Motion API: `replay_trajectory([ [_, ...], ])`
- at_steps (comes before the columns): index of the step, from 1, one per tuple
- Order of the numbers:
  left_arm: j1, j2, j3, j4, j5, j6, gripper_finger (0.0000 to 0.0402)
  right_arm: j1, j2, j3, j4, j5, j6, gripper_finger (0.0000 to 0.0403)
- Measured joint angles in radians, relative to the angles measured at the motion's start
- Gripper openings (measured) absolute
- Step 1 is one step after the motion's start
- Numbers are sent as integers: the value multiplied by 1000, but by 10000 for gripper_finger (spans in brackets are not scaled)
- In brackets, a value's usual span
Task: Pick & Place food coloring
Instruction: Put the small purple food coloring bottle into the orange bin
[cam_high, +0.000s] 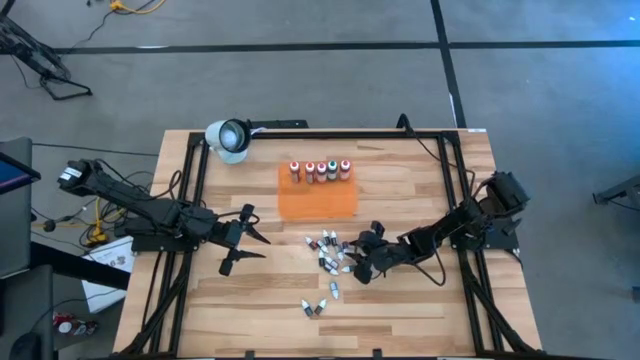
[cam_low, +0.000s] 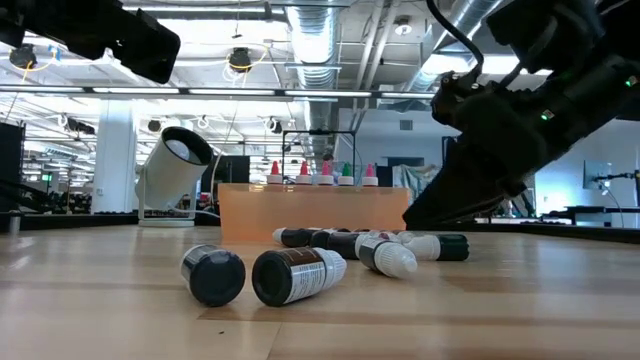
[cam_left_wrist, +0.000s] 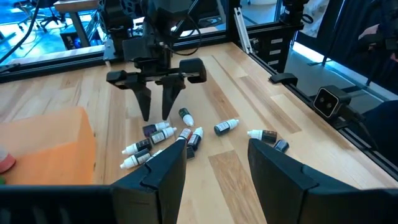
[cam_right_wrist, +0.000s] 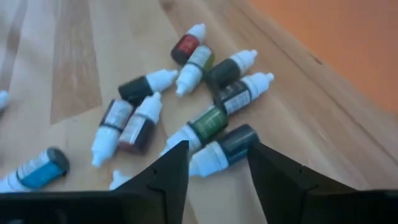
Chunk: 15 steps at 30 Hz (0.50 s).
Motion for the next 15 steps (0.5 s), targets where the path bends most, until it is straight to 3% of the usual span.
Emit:
replay_trajectory([
  [8,0,0,0,0,-1,0,167,-41,0,0,-2,5,91,200],
  [15,0,0,0,0,-2,-1,167,-40,18,4,7,7,94,206],
])
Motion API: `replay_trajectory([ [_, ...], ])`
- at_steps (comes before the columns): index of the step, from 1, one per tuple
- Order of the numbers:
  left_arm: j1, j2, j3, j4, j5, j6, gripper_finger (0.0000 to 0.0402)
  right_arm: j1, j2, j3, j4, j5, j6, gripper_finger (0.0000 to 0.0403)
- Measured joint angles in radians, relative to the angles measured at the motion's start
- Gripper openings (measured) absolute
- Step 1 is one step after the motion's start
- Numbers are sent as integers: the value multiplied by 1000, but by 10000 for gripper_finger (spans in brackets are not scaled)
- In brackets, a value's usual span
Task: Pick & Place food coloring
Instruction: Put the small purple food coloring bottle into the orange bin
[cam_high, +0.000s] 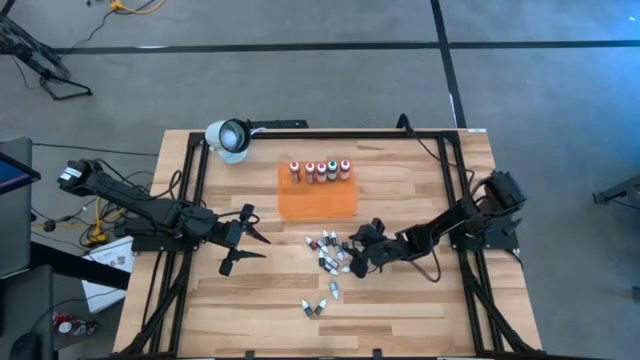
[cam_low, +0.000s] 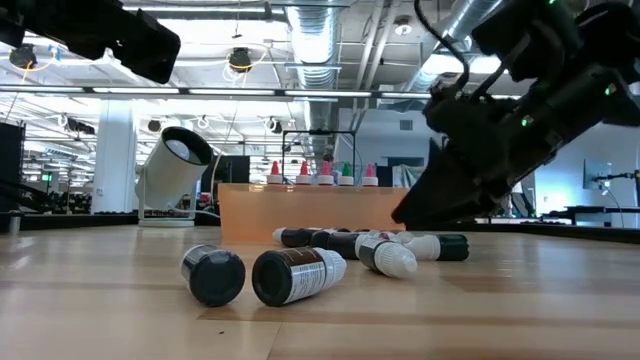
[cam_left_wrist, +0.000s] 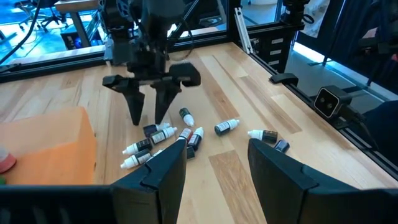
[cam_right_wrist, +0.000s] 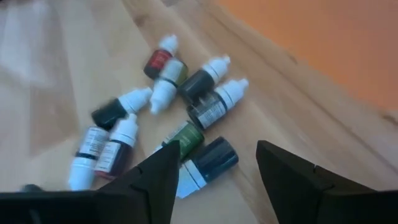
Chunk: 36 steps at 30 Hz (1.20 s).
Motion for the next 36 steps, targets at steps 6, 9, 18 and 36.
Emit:
replay_trajectory([
  [6,0,0,0,0,0,-1,167,1,99,58,-13,15,-12,198],
  [9,0,0,0,-5,0,-10,167,0,117,86,-43,17,-37,193],
  [18,0,0,0,-24,-1,-12,167,22,96,113,-147,-2,-103,170],
  [36,0,0,0,-37,-9,-11,167,34,84,113,-189,-30,-144,95],
])
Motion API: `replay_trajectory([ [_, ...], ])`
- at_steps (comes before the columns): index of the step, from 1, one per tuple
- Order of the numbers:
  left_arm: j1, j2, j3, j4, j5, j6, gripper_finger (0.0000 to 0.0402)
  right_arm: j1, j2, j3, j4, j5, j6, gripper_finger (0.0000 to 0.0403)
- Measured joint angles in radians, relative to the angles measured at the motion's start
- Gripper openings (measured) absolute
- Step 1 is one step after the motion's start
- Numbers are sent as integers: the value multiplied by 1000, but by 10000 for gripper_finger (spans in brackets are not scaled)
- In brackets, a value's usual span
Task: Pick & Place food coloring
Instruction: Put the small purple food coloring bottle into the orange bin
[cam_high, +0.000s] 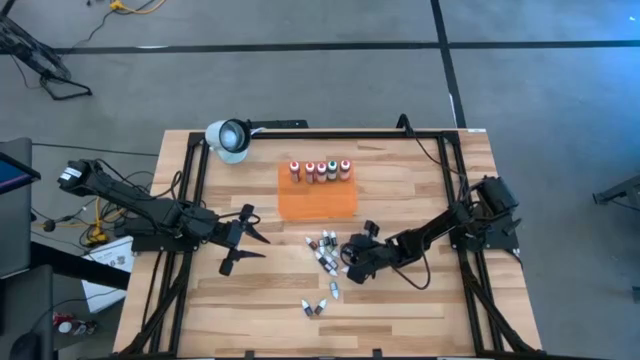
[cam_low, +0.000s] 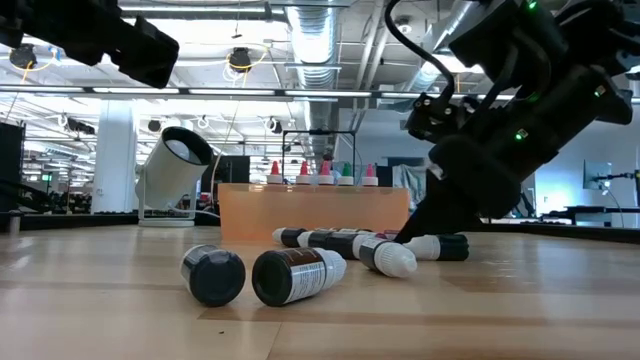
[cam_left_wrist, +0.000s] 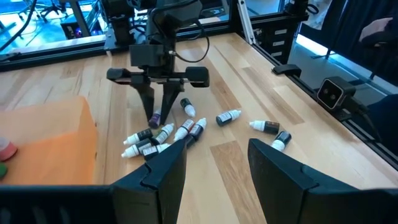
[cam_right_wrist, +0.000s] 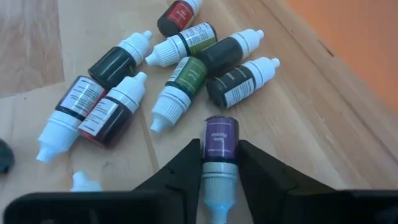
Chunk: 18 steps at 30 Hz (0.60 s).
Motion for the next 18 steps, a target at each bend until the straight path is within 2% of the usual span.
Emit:
replay_trajectory([
  [5,0,0,0,-2,-15,0,167,0,-1,13,-6,-3,-44,71],
  [14,0,0,0,-4,-16,1,167,2,4,77,-39,-23,-144,81],
  [18,0,0,0,-3,-16,1,167,2,4,134,-129,-14,-170,77],
])
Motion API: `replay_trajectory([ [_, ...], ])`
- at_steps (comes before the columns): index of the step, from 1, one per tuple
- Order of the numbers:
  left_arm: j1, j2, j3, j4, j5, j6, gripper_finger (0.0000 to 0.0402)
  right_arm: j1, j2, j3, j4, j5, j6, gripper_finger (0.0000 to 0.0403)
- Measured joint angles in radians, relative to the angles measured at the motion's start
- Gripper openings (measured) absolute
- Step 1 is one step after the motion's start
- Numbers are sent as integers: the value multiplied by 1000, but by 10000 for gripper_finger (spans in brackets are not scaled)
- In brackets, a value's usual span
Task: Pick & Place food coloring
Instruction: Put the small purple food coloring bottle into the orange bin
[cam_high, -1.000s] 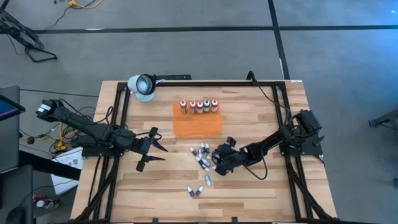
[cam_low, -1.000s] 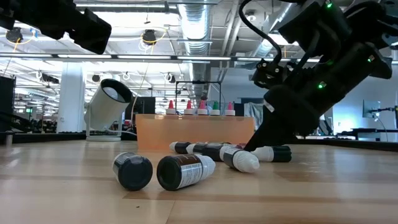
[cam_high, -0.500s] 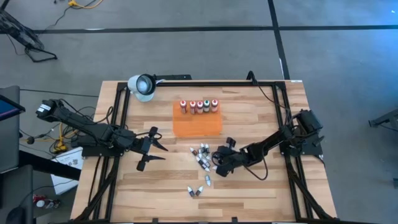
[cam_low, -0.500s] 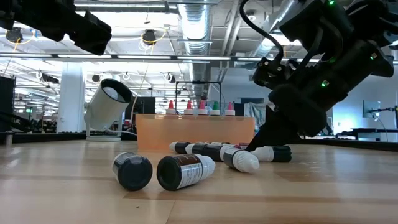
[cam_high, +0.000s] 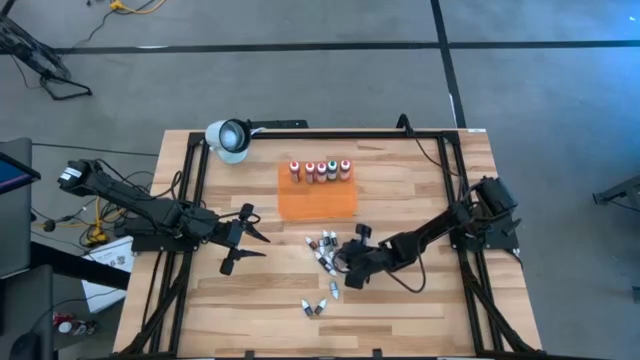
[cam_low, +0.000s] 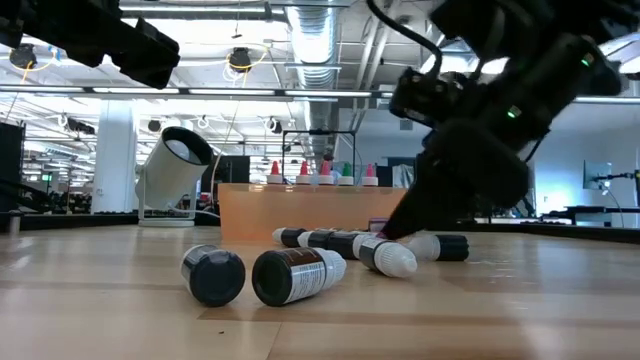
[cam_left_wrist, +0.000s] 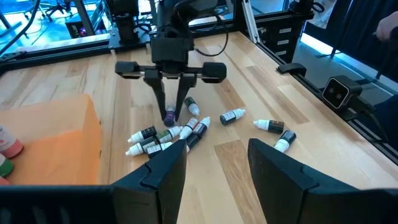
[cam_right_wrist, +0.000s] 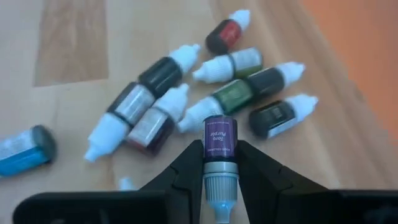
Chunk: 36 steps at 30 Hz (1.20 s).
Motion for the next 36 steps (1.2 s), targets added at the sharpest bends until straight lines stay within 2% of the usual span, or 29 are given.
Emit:
replay_trajectory([
  [10,0,0,0,0,0,1,167,-1,-1,168,-264,88,-36,77],
  [16,0,0,0,2,-2,1,167,-21,-2,248,-309,175,-146,77],
  [22,0,0,0,2,-2,-3,167,-88,-3,313,-326,286,-244,77],
  [26,0,0,0,2,-3,-6,167,-157,-3,337,-326,285,-288,77],
  [31,0,0,0,3,-3,-8,167,-258,-3,339,-329,273,-270,77],
  [36,0,0,0,2,-3,-10,167,-330,-3,339,-327,203,-255,84],
])
